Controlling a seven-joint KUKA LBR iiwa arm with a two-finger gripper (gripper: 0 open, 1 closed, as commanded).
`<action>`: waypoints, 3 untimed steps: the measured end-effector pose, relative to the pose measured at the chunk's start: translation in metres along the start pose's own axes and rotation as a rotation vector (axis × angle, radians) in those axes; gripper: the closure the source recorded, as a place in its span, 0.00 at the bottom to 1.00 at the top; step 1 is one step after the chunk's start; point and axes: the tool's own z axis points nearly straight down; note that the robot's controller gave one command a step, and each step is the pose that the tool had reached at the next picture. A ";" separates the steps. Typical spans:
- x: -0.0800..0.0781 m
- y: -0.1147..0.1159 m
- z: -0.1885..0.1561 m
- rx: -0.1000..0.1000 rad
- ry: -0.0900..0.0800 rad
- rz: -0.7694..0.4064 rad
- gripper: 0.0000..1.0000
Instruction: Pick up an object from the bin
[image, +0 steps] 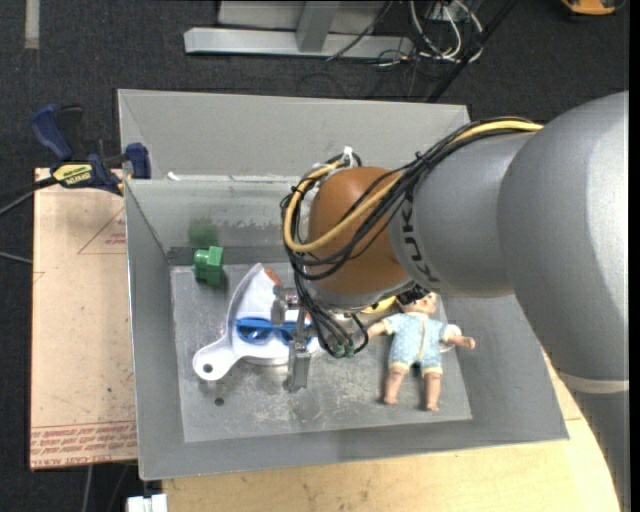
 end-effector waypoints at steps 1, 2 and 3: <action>-0.003 0.011 0.031 0.001 0.004 0.119 0.00; -0.007 0.019 0.029 0.000 -0.003 0.009 0.00; -0.005 0.015 0.030 -0.002 0.000 0.094 0.00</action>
Offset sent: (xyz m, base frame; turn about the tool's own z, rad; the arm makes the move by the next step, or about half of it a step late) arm 0.0060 0.0193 -0.0299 0.0076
